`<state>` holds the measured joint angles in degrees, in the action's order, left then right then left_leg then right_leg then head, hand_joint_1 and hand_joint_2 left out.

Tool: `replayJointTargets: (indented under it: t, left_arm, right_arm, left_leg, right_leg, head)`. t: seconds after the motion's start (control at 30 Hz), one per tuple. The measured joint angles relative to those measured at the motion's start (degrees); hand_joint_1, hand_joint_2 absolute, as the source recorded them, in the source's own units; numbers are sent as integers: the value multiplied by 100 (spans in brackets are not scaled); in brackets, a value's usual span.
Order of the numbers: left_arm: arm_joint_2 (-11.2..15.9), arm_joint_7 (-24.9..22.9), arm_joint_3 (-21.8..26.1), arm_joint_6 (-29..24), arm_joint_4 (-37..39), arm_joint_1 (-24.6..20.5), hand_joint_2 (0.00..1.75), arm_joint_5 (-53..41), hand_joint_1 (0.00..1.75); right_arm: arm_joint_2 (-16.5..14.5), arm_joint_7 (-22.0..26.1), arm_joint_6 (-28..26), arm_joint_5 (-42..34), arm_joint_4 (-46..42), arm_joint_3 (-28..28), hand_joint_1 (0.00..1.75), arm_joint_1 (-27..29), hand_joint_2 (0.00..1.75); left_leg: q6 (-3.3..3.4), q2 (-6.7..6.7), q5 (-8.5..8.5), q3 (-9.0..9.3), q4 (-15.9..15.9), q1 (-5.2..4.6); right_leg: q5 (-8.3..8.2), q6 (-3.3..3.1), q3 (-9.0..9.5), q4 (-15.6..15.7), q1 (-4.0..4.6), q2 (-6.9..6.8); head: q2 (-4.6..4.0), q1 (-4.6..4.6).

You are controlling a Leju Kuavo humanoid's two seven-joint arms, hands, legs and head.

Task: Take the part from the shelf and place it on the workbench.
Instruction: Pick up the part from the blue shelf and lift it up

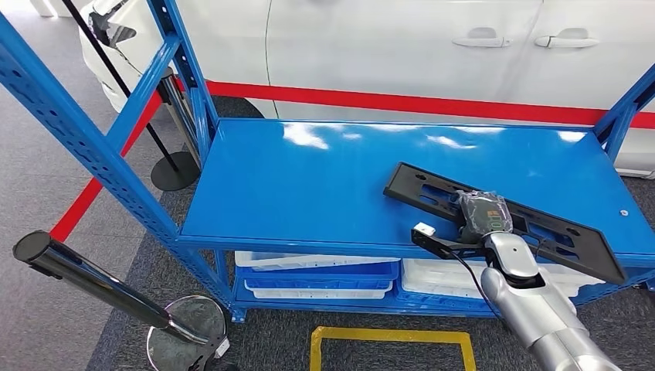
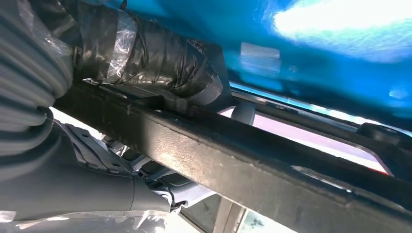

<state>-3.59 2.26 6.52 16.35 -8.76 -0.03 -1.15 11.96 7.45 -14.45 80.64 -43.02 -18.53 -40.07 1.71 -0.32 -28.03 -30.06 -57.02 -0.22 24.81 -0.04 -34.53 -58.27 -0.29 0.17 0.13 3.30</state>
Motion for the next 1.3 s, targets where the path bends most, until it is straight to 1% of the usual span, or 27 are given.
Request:
replayJointTargets:
  t: [0.2, 0.47, 0.57, 0.63, 0.73, 0.83, 0.93, 1.0, 1.07, 1.1, 1.13, 1.17, 1.2, 1.23, 1.27, 1.3]
  left_arm:
    - [-2, -45, 85, -330, -3, 3, 175, -55, 0]
    - [-2, 107, 143, -448, -35, 8, 175, -126, 0]
    - [-2, 71, 151, -455, -46, 9, 175, -171, 0]
    - [-2, 8, 156, -492, -48, 11, 175, -224, 0]
    - [-2, -62, 179, -614, -50, 13, 175, -313, 0]
    - [-2, -93, 195, -711, -62, 16, 175, -410, 0]
    - [-2, -101, 198, -744, -85, 18, 175, -518, 0]
    - [-2, -99, 198, -741, -95, 24, 175, -592, 0]
    - [-8, -96, 198, -727, -98, 26, 175, -655, 0]
    - [-15, -94, 198, -716, -102, 24, 175, -681, 0]
    - [-22, -93, 198, -708, -105, 20, 175, -703, 0]
    - [-27, -93, 198, -701, -109, 17, 175, -726, 0]
    - [-30, -94, 198, -695, -111, 14, 175, -751, 0]
    - [-30, -96, 198, -691, -111, 13, 175, -773, 0]
    - [-31, -97, 198, -686, -111, 13, 175, -796, 0]
    - [-33, -98, 198, -683, -111, 14, 175, -812, 0]
  right_arm:
    - [37, 88, 12, -103, -359, 0, 175, 179, 175]
    - [167, 201, 54, -378, -970, 0, 175, 405, 175]
    - [235, 336, 13, -534, -1285, 2, 175, 470, 175]
    - [268, 401, 46, -719, -1638, 25, 175, 495, 175]
    - [310, 443, 324, -973, -2420, 153, 175, 488, 175]
    - [351, 494, 599, -1140, -3234, 329, 175, 444, 175]
    - [406, 569, 689, -1203, -3870, 450, 175, 417, 175]
    - [470, 634, 698, -1217, -4189, 502, 175, 416, 175]
    - [554, 684, 688, -1217, -4428, 528, 175, 419, 175]
    - [597, 700, 678, -1216, -4516, 533, 175, 420, 175]
    - [637, 711, 660, -1209, -4590, 538, 175, 423, 175]
    - [671, 719, 639, -1195, -4646, 544, 175, 430, 175]
    - [702, 722, 614, -1173, -4693, 549, 175, 445, 175]
    - [731, 723, 589, -1146, -4732, 552, 175, 467, 175]
    - [760, 723, 569, -1123, -4767, 554, 175, 492, 175]
    - [788, 723, 554, -1108, -4800, 555, 175, 511, 175]
  left_leg:
    - [-1, 2, -2, 1, 0, 0]
    - [-2, 4, -3, -2, 0, 0]
    - [-2, 5, -3, -5, 0, 0]
    - [-2, 8, -3, -7, 0, 0]
    - [1, 12, -6, -10, -7, -5]
    - [15, 10, -17, -24, -36, -24]
    - [28, 4, -22, -40, -56, -27]
    - [52, -1, -13, -50, -70, -30]
    - [102, 12, 44, -34, -12, -1]
    - [129, 25, 79, -21, 31, 17]
    - [151, 38, 109, -12, 71, 36]
    - [164, 50, 124, -12, 81, 38]
    - [171, 53, 128, -25, 74, 38]
    - [172, 55, 127, -40, 58, 38]
    - [172, 56, 124, -54, 36, 38]
    - [168, 55, 116, -67, 11, 40]
  right_leg:
    - [0, 0, -2, 0, -1, 3]
    - [0, 0, -5, 0, -1, 5]
    - [0, 0, -7, -1, -1, 6]
    - [0, 0, -9, -1, -4, 9]
    - [-2, 3, -12, 3, -12, 13]
    - [-5, 20, -18, 6, -29, 12]
    - [-4, 38, -20, 4, -31, 3]
    - [-24, 67, -16, 12, -35, -2]
    - [-16, 113, -22, 5, -27, 4]
    - [56, 133, -54, -70, -24, 5]
    - [200, 150, -137, -270, -24, 7]
    - [396, 165, -272, -598, -36, 5]
    - [597, 180, -444, -1008, -42, 3]
    - [739, 196, -606, -1389, -52, 2]
    - [775, 210, -701, -1613, -61, 0]
    - [691, 219, -692, -1613, -71, -1]
  head:
    - [0, 0]
    - [0, 0]
    - [0, 0]
    - [0, 1]
    - [0, 1]
    - [0, 2]
    - [0, 2]
    - [0, 3]
    - [0, 1]
    - [0, -2]
    - [0, -5]
    - [0, -7]
    - [0, -8]
    - [0, -7]
    - [0, -7]
    - [0, -7]
